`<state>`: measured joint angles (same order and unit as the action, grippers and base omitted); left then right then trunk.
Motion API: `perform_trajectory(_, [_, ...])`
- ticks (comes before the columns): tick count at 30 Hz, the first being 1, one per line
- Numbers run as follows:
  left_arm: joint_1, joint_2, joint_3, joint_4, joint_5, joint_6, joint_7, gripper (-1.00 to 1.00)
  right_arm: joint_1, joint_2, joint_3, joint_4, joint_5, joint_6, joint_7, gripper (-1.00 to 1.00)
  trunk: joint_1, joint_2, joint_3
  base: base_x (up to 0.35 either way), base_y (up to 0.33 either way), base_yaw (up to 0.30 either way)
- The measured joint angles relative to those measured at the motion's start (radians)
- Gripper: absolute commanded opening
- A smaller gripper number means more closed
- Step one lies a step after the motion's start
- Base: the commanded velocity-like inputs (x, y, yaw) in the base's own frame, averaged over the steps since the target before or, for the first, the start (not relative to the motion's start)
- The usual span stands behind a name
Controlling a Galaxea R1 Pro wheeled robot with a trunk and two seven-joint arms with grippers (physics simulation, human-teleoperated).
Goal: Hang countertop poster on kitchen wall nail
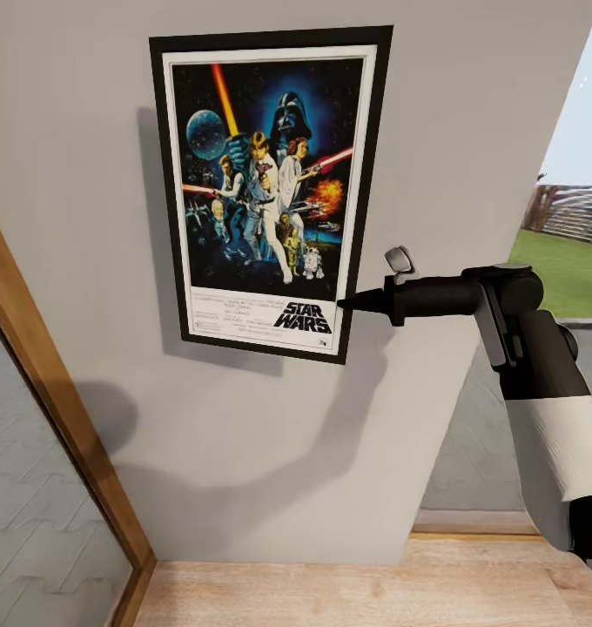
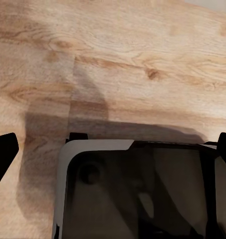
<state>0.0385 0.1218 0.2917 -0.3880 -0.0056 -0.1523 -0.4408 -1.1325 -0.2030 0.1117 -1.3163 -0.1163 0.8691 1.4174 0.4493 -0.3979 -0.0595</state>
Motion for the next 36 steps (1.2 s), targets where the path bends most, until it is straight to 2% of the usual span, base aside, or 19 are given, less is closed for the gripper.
perform_trajectory(12, [0.000,0.000,0.000,-0.001,0.000,0.000,0.000,1.00,-0.003,0.001,-0.003,0.000,0.001,0.002,-0.001,-1.00,0.000,0.000,0.000,0.005,0.000,0.000])
perform_trajectory(16, [0.000,0.000,0.000,-0.001,0.000,0.000,0.000,1.00,-0.037,0.003,-0.003,0.006,0.002,0.004,-0.002,-1.00,0.000,0.000,0.000,0.000,0.000,0.000])
perform_trajectory(21, [0.000,0.000,0.001,0.000,0.000,0.000,0.000,1.00,-0.048,0.004,-0.003,0.007,0.003,0.005,-0.002,-1.00,0.000,0.000,0.000,0.000,0.000,0.000])
perform_trajectory(36, [0.000,0.000,0.001,0.000,0.000,0.000,0.000,1.00,-0.051,0.005,-0.002,0.009,0.003,0.005,-0.002,-1.00,0.000,0.000,0.000,0.000,0.000,0.000])
